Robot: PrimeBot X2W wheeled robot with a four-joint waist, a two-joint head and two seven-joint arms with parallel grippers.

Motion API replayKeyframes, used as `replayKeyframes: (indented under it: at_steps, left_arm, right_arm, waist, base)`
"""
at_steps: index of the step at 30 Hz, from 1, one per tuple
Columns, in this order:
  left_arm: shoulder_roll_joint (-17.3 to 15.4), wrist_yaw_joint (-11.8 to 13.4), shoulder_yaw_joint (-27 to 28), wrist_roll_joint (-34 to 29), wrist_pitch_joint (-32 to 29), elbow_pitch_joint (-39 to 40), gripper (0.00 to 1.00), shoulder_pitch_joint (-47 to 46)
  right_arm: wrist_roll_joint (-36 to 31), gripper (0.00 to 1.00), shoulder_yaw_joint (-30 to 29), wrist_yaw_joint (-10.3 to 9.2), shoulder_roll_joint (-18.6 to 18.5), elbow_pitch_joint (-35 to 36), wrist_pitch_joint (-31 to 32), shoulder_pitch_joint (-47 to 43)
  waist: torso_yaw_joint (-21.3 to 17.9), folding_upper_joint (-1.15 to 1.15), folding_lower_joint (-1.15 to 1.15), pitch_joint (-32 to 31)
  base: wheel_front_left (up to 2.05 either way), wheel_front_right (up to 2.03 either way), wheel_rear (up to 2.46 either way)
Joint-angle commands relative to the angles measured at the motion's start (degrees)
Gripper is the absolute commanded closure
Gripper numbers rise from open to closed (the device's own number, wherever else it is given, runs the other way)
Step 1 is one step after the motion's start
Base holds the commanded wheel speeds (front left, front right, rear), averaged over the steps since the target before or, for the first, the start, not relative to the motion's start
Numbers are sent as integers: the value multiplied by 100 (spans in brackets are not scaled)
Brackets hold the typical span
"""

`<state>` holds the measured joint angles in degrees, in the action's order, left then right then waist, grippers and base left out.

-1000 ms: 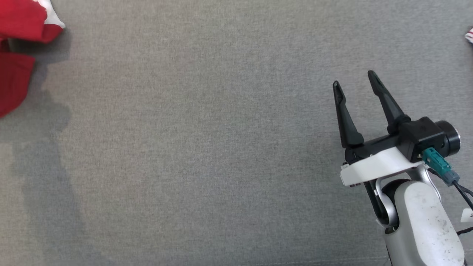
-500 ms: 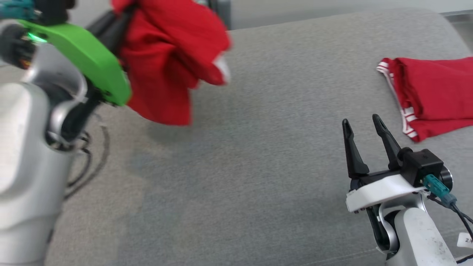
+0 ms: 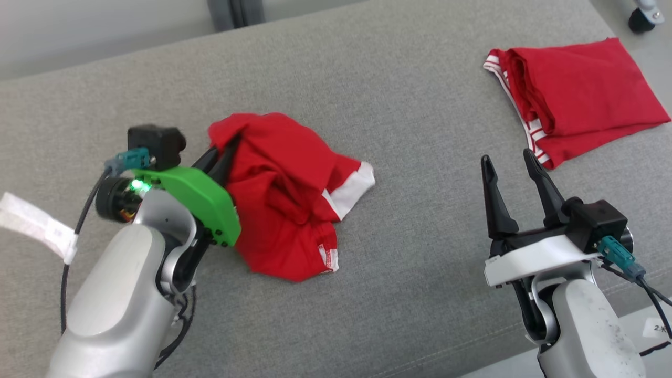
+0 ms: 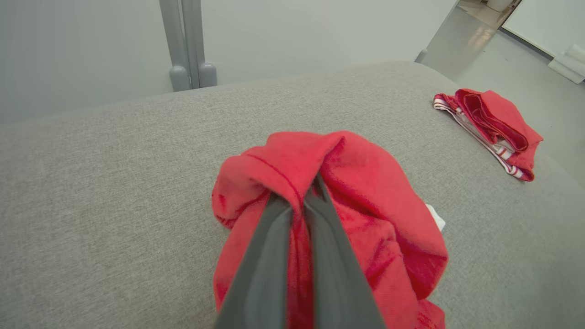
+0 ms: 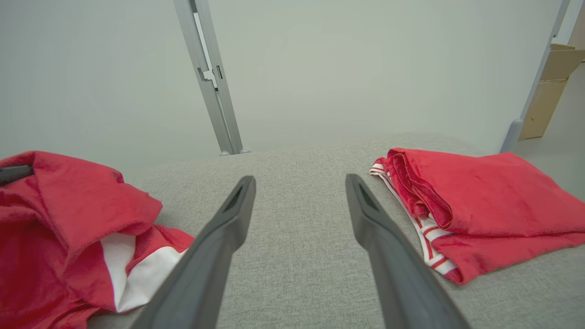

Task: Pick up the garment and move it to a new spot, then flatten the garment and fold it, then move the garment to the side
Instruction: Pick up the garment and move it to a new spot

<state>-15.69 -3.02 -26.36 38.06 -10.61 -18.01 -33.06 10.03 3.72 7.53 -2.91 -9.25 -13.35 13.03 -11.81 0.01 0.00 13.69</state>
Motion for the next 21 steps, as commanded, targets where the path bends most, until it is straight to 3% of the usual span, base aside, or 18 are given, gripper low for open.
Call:
replayKeyframes:
  at_steps: [1, 3, 4, 5, 6, 7, 15, 21]
  left_arm:
    - [-76, 58, -31, -203, 249, -295, 100, -28]
    - [-54, 129, -62, -475, 670, -747, 100, -192]
    - [-6, 176, -51, -553, 889, -974, 75, -268]
    - [15, 211, -55, -624, 1069, -1126, 56, -322]
    - [23, 247, -80, -745, 1281, -1307, 19, -400]
    - [51, 257, -94, -809, 1433, -1435, 0, -441]
    - [364, 193, -328, -1104, 2343, -2221, 0, -603]
    - [513, 143, -267, -986, 2527, -2214, 0, -186]
  right_arm:
    - [32, 0, 18, -9, 0, -29, -57, 129]
    - [26, 0, 12, -9, -3, -82, -82, 174]
    - [21, 0, 12, -9, -2, -108, -90, 195]
    - [13, 0, 12, -9, -2, -126, -102, 211]
    - [0, 0, 9, -9, -2, -146, -114, 222]
    - [-9, 0, 12, -9, -2, -164, -114, 229]
    - [-132, 0, -105, -8, -3, -345, -148, 91]
    - [-175, 0, -153, -9, -6, -504, -146, -36]
  waist:
    - [-137, -1, 0, 357]
    - [-130, -1, 0, 421]
    - [-117, -1, 0, 442]
    - [-104, -1, 0, 451]
    - [-83, -1, 0, 453]
    - [-65, -1, 0, 447]
    - [355, -1, 0, -35]
    - [712, -1, 0, -561]
  base:
    - [0, 0, 0]
    - [0, 0, 0]
    - [0, 0, 0]
    - [0, 0, 0]
    - [0, 0, 0]
    - [0, 0, 0]
    - [0, 0, 0]
    - [0, 0, 0]
